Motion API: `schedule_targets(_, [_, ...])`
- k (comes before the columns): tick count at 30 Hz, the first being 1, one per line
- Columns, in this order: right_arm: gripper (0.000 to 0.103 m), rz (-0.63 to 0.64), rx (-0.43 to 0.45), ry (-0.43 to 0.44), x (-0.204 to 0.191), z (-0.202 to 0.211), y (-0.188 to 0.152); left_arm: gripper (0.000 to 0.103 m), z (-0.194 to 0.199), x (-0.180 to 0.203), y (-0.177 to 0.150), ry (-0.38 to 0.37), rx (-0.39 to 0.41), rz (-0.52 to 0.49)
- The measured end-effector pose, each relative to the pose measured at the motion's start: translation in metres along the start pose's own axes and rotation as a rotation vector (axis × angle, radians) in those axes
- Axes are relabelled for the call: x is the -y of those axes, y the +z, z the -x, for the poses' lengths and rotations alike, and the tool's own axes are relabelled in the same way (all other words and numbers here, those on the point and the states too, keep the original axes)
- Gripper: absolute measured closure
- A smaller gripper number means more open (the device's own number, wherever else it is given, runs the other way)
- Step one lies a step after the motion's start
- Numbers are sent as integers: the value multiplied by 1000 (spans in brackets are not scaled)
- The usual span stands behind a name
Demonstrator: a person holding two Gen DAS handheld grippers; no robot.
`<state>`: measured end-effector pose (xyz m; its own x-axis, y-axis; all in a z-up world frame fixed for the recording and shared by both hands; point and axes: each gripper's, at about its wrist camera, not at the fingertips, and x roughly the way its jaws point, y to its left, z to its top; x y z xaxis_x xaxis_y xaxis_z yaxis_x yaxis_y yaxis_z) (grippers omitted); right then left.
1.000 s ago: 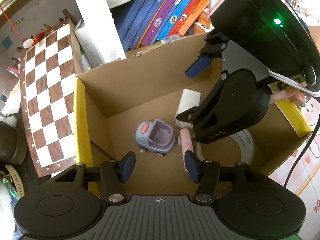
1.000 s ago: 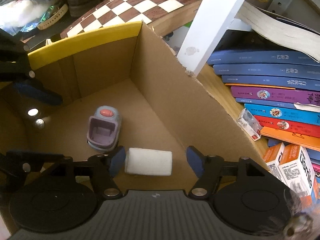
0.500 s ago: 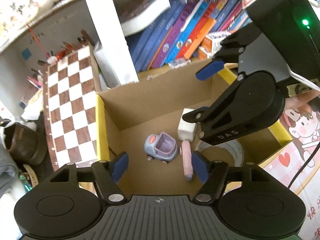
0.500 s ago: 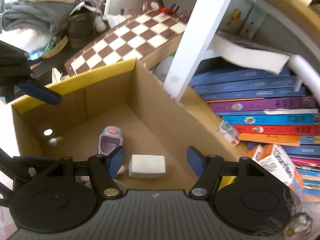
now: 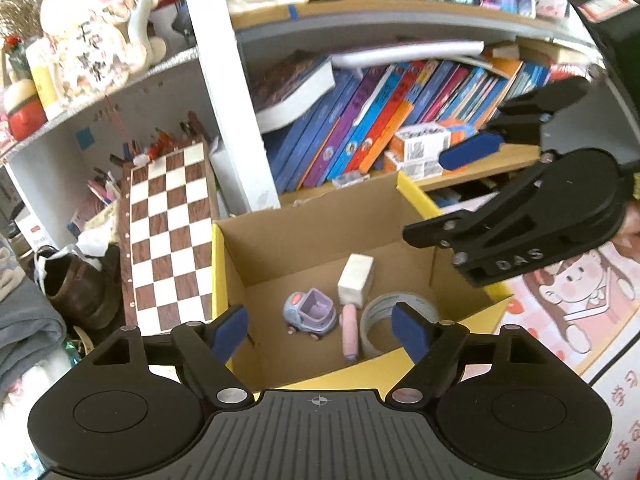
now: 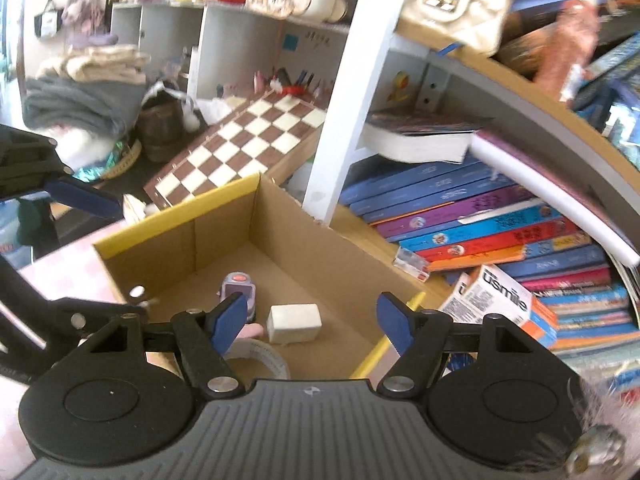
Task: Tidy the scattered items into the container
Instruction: 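Raise both tools up out of the yellow box, then move both tools from the box toward the pink plush pig and white charger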
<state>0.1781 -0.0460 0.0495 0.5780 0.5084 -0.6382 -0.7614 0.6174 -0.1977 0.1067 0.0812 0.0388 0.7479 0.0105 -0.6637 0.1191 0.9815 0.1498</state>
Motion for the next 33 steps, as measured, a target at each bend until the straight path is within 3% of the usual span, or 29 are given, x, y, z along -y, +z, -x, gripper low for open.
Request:
schedule_targets(9, [31, -9, 71, -55, -7, 53, -23, 21, 31, 25, -4, -12, 86, 2])
schedule_targets(16, [31, -66, 72, -87, -5, 82, -55, 20, 49, 50, -13, -21, 155, 21])
schedule_targets(22, [31, -173, 38, -143, 14, 96, -88, 20, 42, 60, -11, -70, 158, 91])
schedule_targets(29, [30, -378, 65, -237, 26, 116, -123, 20, 44, 90, -3, -126, 154, 18])
schedule_targets(33, [30, -406, 27, -280, 23, 122, -145, 20, 46, 111, -9, -143, 177, 5])
